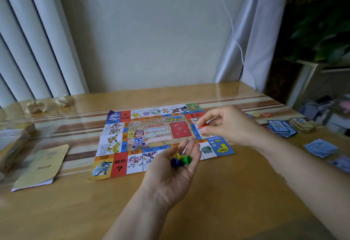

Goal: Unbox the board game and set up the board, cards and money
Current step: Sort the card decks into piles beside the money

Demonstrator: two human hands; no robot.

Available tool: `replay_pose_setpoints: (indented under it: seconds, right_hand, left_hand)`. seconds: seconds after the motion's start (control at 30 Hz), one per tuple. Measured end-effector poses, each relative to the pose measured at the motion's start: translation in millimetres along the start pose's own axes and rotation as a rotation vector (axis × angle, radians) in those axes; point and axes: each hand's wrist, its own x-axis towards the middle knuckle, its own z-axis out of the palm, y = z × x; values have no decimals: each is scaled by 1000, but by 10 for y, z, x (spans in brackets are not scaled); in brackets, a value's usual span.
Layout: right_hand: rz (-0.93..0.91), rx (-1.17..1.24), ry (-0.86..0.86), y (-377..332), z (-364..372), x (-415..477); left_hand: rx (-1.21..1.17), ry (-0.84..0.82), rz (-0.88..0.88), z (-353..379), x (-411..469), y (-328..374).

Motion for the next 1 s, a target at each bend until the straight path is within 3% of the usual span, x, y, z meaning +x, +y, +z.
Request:
replay_pose_setpoints:
  seconds: [0.13,0.23,0.33,0.57,0.83,1.0]
  right_hand:
    - [166,210,170,417,-88,102]
    - [236,149,200,671,-86,147]
    - [299,39,119,819,-69,189]
    - [266,-203,127,926,-5,311]
    - [229,-229,139,1011,8,319]
    - [211,-399,143,1059,64,291]
  left_hand:
    - [93,15,8,96,165,-12]
    - [132,23,5,129,295,-1]
    - [165,39,-29,161,412,18]
    - [452,105,-14,317,759,113]
    - [888,-6,106,451,1071,166]
    - [1211,-76,166,440,1138,222]
